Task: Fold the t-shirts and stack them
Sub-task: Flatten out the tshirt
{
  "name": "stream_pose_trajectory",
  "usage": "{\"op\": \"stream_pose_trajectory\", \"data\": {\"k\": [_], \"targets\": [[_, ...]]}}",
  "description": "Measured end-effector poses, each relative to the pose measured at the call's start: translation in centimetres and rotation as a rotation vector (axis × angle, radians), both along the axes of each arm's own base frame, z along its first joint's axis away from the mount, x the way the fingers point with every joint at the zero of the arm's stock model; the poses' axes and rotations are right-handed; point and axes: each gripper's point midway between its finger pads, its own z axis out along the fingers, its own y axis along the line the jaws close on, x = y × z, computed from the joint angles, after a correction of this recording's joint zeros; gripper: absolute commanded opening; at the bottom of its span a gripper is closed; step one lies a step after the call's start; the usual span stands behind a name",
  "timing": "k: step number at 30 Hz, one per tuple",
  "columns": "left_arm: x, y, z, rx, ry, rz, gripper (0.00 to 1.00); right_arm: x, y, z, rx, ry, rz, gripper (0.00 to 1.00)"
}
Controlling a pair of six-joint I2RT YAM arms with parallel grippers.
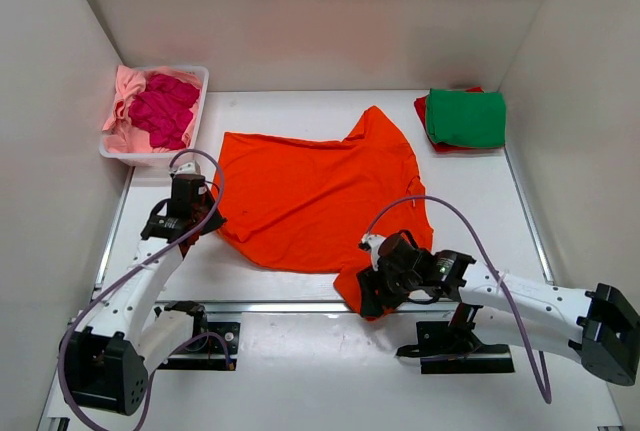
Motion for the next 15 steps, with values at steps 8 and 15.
{"op": "stream_pose_trajectory", "data": {"k": [8, 15], "targets": [[-0.2, 0.0, 0.3, -0.012, -0.020, 0.005, 0.00, -2.1, -1.0, -2.0, -0.118, 0.002, 0.077, 0.63], [-0.4, 0.1, 0.3, -0.017, -0.027, 0.011, 0.00, -1.1, -2.4, -3.6, -0.259, -0.054, 0.062, 0.17]]}}
